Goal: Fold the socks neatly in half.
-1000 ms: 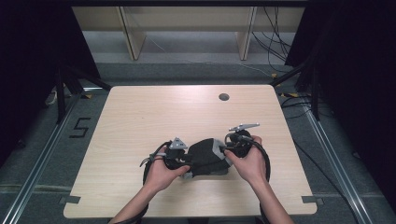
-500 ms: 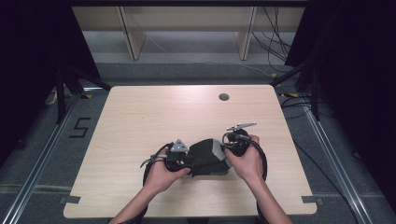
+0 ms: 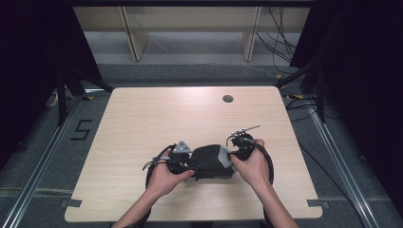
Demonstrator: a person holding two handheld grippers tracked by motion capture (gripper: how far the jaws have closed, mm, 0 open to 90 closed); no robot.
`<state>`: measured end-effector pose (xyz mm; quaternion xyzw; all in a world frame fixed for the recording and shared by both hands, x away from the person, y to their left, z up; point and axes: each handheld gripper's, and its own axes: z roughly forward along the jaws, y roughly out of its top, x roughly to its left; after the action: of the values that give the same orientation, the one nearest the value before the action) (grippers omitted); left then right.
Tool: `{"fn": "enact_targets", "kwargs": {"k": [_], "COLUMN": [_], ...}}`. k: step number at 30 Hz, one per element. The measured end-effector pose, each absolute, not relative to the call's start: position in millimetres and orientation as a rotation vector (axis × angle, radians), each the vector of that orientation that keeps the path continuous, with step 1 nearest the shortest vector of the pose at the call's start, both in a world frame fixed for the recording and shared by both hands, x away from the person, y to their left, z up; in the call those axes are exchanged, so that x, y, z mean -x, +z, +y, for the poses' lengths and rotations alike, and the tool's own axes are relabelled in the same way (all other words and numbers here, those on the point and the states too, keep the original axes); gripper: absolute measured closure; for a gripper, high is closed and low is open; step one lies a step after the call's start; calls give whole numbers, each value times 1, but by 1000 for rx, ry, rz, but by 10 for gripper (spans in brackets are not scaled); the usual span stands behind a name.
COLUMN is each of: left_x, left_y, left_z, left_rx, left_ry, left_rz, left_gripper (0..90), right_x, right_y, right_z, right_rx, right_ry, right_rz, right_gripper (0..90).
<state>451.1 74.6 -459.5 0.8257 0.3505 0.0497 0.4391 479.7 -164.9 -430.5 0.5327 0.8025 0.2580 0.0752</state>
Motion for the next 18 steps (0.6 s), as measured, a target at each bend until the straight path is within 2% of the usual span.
{"fn": "enact_targets", "kwargs": {"k": [10, 18], "left_x": [-459, -461], "left_y": [-451, -462], "left_z": [78, 74], "left_rx": [-1966, -2048], "left_ry": [177, 199], "left_rz": [923, 919], "left_gripper": [544, 561], "right_x": [-466, -468], "right_y": [-401, -426], "right_z": [-156, -157], "right_rx": [-1590, -1618], "right_ry": [853, 691], "right_rz": [2405, 2420], "right_gripper": [826, 809]}}
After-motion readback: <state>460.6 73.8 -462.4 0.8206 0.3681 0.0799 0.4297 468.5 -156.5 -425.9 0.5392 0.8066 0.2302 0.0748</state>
